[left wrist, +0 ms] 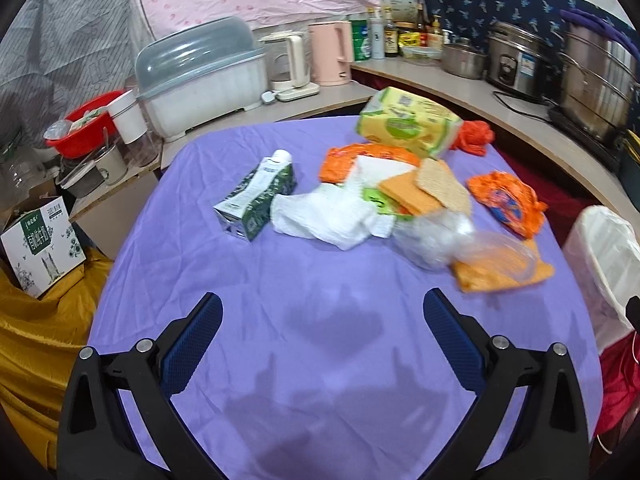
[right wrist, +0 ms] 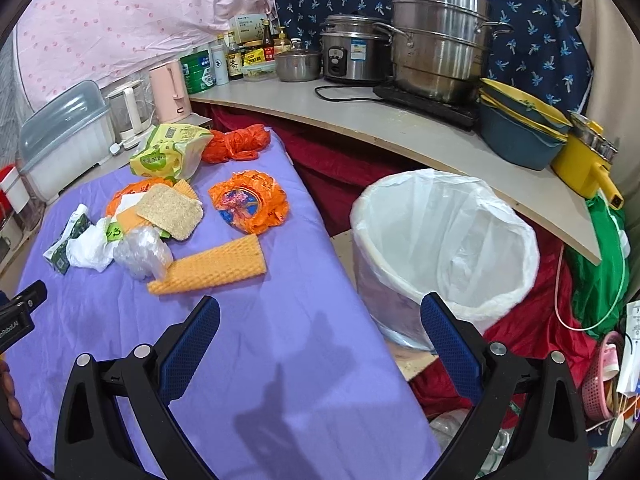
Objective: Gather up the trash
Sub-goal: 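Grasp the green-and-white milk carton with the left tool while the right tool grasps the orange snack bag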
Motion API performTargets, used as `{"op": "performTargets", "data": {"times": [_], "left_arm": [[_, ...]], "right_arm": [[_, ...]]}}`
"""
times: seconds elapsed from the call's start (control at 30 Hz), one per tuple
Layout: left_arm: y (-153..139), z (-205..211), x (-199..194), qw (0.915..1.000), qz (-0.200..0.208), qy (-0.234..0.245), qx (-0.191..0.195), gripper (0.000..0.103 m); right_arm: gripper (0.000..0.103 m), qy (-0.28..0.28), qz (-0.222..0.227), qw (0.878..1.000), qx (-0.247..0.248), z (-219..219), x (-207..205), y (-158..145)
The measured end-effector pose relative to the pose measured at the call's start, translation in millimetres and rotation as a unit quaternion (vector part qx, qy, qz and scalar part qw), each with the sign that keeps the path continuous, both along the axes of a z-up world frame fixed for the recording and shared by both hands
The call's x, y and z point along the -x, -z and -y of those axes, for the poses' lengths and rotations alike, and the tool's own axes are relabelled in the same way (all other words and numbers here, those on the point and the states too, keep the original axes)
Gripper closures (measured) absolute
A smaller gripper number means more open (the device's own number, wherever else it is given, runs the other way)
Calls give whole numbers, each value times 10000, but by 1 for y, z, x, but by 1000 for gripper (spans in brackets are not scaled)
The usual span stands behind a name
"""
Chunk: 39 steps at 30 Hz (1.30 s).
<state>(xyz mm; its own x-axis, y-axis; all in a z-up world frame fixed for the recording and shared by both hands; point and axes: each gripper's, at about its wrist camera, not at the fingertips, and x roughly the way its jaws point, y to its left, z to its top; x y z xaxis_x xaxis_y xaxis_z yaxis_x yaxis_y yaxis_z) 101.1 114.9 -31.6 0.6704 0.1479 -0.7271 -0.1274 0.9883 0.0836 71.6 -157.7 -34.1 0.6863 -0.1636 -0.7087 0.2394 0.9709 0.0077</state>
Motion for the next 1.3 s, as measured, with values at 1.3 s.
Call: {"op": "performTargets", "data": {"times": [1.3], "left_arm": [[89,-117,-160,9972,-532,-109,507,44]], "right_arm": [[30,-99,-676,9948,-761,-8,-241,95]]}}
